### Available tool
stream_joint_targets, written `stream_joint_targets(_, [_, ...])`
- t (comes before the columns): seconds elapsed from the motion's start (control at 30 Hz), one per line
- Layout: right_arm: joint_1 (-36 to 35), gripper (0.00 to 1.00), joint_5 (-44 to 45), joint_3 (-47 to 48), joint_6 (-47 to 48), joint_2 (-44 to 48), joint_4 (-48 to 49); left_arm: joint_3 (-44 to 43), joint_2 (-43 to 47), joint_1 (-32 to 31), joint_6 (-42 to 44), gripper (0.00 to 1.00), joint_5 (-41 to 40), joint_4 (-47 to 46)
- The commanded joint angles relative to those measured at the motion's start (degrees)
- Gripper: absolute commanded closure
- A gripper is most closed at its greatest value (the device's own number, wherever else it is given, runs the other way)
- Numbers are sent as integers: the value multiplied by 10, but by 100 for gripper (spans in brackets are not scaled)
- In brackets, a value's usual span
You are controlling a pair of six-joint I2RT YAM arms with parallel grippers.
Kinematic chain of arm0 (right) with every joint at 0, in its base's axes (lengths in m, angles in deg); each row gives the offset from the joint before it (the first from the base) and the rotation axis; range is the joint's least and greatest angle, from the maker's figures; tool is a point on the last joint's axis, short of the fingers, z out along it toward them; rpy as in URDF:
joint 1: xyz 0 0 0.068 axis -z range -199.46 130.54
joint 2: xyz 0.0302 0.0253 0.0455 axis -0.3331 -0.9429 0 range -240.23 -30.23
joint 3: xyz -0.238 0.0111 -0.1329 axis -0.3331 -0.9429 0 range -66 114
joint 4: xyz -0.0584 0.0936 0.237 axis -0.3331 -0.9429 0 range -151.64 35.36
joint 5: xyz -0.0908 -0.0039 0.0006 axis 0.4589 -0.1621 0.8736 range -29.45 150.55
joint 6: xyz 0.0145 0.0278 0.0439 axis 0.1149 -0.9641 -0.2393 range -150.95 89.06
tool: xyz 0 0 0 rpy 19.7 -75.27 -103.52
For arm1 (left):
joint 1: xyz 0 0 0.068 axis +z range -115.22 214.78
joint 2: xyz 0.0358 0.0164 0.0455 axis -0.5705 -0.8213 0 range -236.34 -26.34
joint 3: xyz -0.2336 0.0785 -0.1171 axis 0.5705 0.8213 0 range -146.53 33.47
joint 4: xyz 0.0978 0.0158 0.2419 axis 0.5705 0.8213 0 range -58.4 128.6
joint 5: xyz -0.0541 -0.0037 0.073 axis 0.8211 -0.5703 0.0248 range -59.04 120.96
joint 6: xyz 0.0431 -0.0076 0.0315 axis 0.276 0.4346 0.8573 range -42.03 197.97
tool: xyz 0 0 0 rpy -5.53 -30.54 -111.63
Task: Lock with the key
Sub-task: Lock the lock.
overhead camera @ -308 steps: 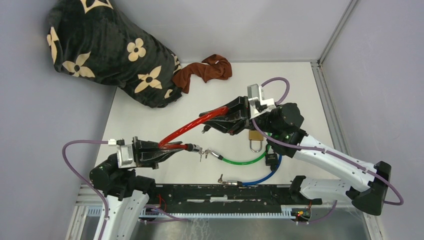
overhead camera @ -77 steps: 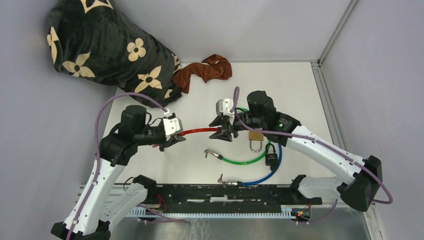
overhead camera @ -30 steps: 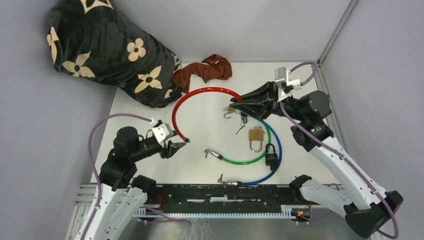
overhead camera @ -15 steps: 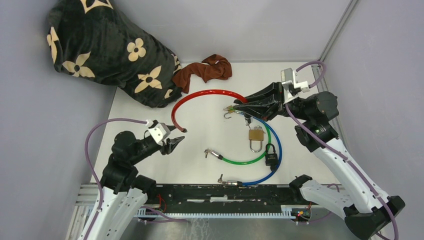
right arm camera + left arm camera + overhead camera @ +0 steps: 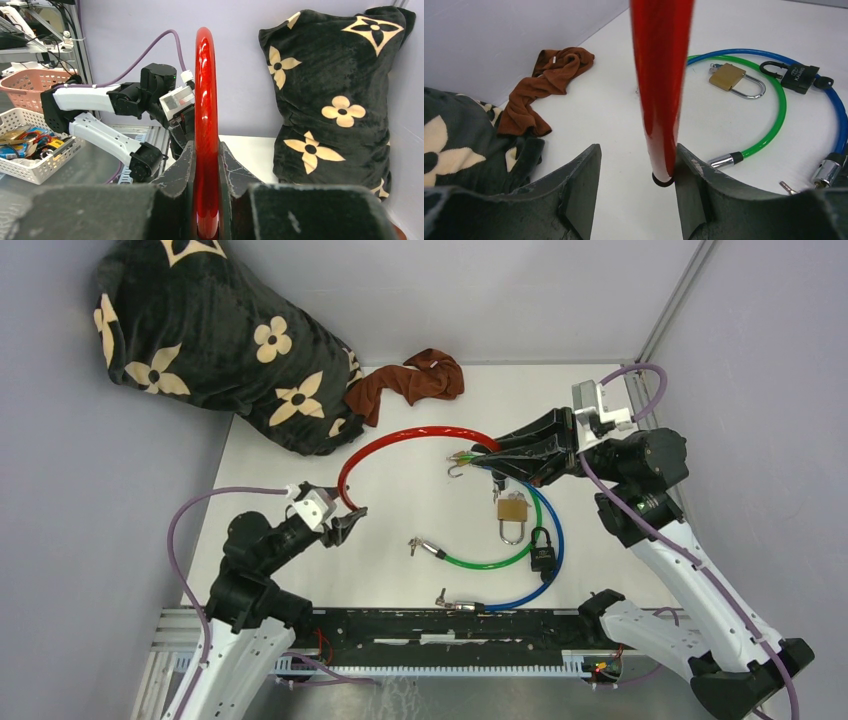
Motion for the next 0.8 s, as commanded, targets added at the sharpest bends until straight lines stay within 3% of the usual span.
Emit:
stream_joint_targets(0.0, [2, 100, 2, 31, -3, 16, 40, 7, 21, 3, -10, 44, -16, -42])
stream_joint_targets(0.13, [3, 100, 12, 14, -20, 17, 60, 9, 36, 3, -11, 75, 76, -45])
stream_joint_targets(0.23, [1, 100, 69, -17, -43, 20, 76, 3, 42, 3, -140, 97, 145, -109])
stream_joint_targets(0.33, [-15, 100, 213, -114, -115, 35, 186, 5, 41, 3, -304, 98, 159, -249])
stream_joint_targets(0.43, [-71, 100, 376, -194, -147, 26, 269, -11, 25, 3, -400, 98, 123, -326])
stream_joint_targets(0.63, [-171, 100, 570, -257, -246, -74, 435, -49, -22, 3, -466, 98, 115, -403])
stream_joint_targets(0.77, [-216, 100, 675, -242, -309, -146, 450, -18, -27, 3, -445, 98, 116, -447])
